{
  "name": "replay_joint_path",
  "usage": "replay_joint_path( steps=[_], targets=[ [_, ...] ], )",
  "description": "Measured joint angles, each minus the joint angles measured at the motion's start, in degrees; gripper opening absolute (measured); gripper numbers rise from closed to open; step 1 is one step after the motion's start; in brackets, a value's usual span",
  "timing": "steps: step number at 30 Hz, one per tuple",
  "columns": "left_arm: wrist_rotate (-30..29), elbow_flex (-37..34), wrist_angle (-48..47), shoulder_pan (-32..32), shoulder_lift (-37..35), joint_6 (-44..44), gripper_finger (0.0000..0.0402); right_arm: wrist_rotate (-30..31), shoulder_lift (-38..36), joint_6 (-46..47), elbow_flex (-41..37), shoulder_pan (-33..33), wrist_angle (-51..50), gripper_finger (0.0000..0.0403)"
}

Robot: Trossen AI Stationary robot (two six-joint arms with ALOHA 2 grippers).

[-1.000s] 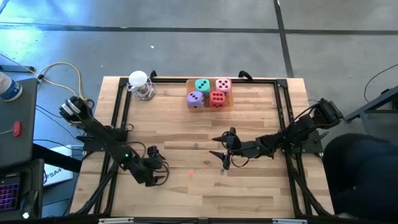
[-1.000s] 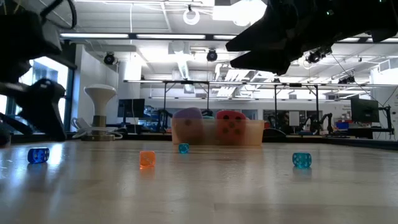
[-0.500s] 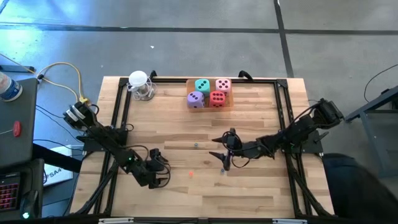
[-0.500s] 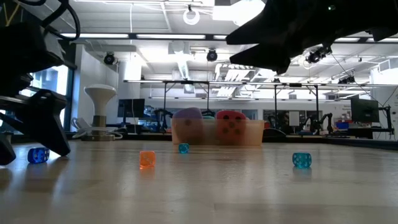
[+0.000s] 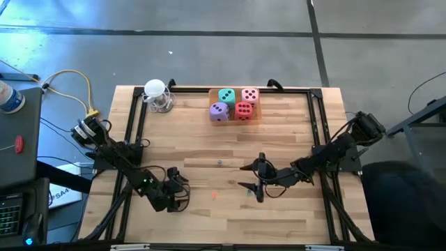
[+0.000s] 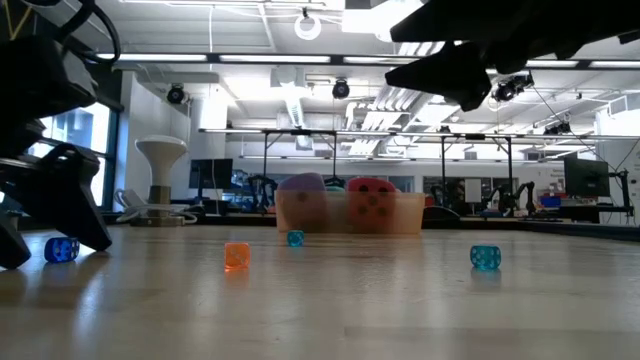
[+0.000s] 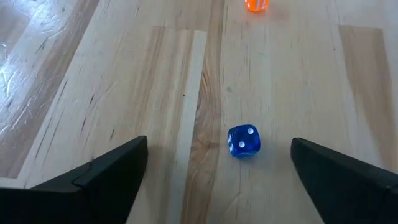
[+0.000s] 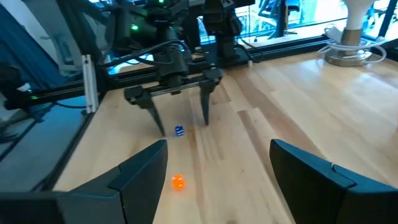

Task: Pick & Place Dice
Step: Put the blue die into the orange bin

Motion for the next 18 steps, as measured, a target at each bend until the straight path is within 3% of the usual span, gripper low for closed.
replay_joint_path(
  steps=[11,18],
  targets=[
    [-1.77,0.04,0.31,-1.74,1.35,-0.45,0.0224,0.06,0.00,2.34,0.00,0.86,1.14,0.0275],
    [-3.37,0.02,0.20,-1.84,1.40,-0.41,0.0165,0.06,0.00,2.36,0.00,0.86,1.15,0.0275]
  ],
)
